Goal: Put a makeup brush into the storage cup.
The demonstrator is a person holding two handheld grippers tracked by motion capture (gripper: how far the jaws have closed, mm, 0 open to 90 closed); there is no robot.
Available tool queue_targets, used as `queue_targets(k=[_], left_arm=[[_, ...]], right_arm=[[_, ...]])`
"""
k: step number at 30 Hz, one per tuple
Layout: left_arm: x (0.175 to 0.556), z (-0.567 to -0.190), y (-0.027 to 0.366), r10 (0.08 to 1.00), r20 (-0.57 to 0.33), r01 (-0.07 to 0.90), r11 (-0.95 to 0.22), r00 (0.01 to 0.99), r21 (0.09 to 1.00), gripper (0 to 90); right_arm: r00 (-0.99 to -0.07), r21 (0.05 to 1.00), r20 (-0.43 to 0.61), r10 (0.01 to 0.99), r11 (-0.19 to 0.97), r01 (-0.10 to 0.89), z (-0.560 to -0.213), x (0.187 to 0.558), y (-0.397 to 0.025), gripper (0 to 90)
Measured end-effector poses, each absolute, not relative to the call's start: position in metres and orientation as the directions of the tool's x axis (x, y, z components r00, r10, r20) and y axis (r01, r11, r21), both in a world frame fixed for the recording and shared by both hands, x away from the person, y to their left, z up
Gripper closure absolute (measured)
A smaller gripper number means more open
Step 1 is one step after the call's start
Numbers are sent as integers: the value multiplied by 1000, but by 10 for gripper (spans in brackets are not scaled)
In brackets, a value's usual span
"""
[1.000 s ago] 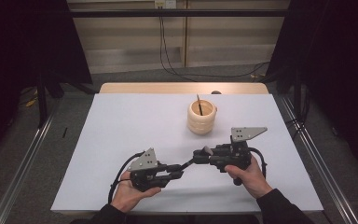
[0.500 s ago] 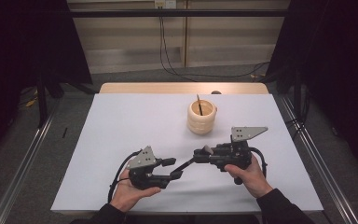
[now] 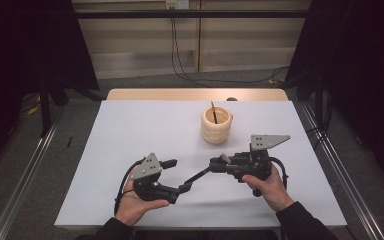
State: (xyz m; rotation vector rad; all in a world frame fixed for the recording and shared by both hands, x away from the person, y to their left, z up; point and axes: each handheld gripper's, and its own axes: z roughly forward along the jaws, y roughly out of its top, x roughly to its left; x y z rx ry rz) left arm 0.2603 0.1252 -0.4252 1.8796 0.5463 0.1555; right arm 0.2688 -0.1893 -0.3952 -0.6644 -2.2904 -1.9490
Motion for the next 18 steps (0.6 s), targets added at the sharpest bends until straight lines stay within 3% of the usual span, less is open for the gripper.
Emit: queue_targets(k=[6, 18], left_arm=[[260, -418, 132, 458, -152, 298, -265, 876, 917, 38], [255, -418, 153, 545, -114, 298, -262, 831, 918, 32]], right_arm=[[-905, 928, 310, 290, 114, 355, -395, 269, -190, 775], [-899, 925, 295, 323, 138, 353, -394, 270, -193, 774]])
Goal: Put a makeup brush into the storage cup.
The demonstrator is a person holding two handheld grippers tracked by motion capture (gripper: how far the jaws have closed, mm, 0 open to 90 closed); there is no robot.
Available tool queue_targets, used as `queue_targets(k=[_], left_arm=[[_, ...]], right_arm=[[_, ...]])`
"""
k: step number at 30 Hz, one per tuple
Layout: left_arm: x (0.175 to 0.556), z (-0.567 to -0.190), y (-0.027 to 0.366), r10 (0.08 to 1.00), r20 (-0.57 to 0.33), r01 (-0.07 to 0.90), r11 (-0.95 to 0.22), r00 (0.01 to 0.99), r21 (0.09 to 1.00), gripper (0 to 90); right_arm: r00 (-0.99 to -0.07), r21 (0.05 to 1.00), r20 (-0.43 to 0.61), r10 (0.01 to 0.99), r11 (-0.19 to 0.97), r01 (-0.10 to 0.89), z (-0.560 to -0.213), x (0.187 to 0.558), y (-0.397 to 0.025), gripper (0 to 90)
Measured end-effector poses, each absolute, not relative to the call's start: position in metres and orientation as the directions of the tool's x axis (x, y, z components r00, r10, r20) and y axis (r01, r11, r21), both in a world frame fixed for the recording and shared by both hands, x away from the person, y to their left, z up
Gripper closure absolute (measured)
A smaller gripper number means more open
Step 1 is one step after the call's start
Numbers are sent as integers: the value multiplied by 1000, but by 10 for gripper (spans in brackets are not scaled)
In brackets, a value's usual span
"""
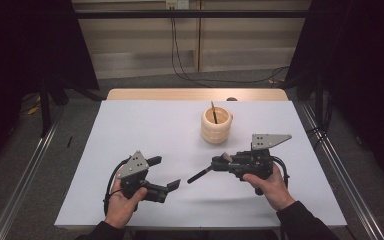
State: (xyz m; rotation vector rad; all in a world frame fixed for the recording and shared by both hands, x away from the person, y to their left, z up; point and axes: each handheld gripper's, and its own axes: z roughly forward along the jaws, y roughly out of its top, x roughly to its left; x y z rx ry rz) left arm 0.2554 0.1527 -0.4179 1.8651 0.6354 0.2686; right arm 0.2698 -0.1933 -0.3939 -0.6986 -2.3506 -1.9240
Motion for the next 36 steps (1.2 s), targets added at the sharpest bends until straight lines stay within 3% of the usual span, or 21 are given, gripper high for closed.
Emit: queue_targets(k=[8, 23, 36], left_arm=[[249, -418, 172, 622, -81, 288, -239, 779, 927, 24], [237, -428, 204, 681, -105, 310, -186, 725, 932, 22], [239, -431, 209, 706, -93, 296, -172, 702, 940, 22]], right_arm=[[-893, 926, 287, 348, 140, 352, -392, 271, -199, 775], [-885, 929, 241, 398, 169, 329, -384, 280, -204, 774], [-846, 928, 222, 484, 163, 336, -367, 298, -223, 775]])
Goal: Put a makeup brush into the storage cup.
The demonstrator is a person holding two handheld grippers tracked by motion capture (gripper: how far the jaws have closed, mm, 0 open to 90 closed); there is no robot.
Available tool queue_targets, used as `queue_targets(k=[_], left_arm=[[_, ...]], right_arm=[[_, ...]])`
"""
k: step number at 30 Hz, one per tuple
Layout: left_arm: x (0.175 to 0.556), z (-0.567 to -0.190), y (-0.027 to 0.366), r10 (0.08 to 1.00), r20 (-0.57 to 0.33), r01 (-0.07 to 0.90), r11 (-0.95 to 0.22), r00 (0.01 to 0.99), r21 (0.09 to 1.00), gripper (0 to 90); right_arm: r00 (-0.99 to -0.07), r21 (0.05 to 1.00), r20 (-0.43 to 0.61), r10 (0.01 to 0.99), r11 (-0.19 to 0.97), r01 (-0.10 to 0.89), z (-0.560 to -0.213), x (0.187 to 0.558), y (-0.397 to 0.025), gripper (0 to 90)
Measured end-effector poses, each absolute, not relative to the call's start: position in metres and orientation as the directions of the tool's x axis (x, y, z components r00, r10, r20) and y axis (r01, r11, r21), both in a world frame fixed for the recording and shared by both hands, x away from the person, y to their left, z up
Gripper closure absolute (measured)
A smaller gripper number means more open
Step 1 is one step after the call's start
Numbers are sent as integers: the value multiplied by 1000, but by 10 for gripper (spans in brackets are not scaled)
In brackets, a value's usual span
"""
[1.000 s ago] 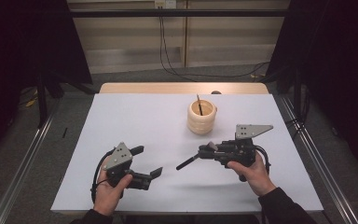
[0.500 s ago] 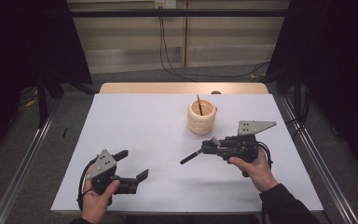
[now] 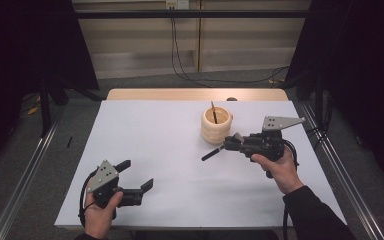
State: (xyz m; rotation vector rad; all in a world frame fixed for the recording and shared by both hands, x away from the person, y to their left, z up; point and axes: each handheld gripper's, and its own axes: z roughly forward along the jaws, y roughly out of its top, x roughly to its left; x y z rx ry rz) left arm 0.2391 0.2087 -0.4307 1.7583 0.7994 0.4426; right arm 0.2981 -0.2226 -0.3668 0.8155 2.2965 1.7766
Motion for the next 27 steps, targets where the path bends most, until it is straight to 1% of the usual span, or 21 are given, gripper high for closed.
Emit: queue_targets(k=[14, 22, 27], left_arm=[[238, -433, 209, 700, -86, 297, -185, 708, 937, 27], [236, -432, 209, 697, -88, 298, -185, 711, 937, 25], [236, -432, 208, 699, -87, 299, -188, 710, 936, 24]], right_arm=[[-811, 925, 212, 546, 156, 347, -351, 320, -232, 774], [-787, 931, 188, 588, 147, 333, -333, 330, -241, 774], [-760, 923, 195, 620, 146, 356, -332, 339, -248, 774]])
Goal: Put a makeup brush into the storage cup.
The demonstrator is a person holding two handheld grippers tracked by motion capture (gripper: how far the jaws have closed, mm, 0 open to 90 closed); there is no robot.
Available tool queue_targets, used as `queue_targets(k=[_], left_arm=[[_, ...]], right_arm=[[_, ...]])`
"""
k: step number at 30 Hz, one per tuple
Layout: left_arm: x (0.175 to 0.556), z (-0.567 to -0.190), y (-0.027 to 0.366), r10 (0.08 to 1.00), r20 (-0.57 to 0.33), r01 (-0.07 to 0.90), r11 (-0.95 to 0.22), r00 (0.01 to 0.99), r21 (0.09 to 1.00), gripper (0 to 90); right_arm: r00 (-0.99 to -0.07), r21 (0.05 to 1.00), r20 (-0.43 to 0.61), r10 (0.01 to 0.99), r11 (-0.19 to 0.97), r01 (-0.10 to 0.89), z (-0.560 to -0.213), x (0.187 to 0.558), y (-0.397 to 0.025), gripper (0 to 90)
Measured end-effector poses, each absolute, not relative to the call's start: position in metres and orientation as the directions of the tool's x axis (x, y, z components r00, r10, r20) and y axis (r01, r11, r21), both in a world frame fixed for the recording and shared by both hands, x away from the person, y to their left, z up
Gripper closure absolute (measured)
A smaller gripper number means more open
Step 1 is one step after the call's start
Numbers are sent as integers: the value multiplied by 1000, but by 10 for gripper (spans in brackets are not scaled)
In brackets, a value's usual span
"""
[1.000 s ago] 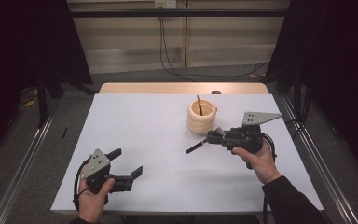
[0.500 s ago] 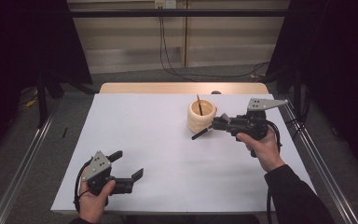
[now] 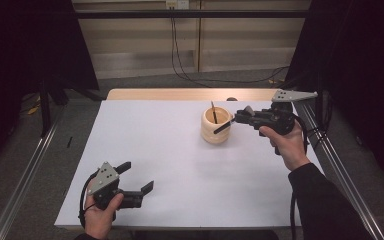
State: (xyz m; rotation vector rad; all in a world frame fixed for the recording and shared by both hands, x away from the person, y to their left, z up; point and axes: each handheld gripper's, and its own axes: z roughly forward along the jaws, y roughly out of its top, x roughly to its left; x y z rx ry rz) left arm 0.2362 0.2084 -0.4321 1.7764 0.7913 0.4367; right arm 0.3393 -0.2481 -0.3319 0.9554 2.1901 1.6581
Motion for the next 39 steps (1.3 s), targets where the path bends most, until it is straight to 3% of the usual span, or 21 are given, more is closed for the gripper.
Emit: queue_targets(k=[20, 39], left_arm=[[238, -432, 209, 695, -93, 298, -180, 713, 938, 20], [241, -432, 207, 692, -93, 298, -183, 716, 937, 19]], right_arm=[[-696, 903, 159, 700, 182, 390, -321, 376, -250, 774], [-682, 876, 145, 717, 228, 426, -347, 407, -226, 774]])
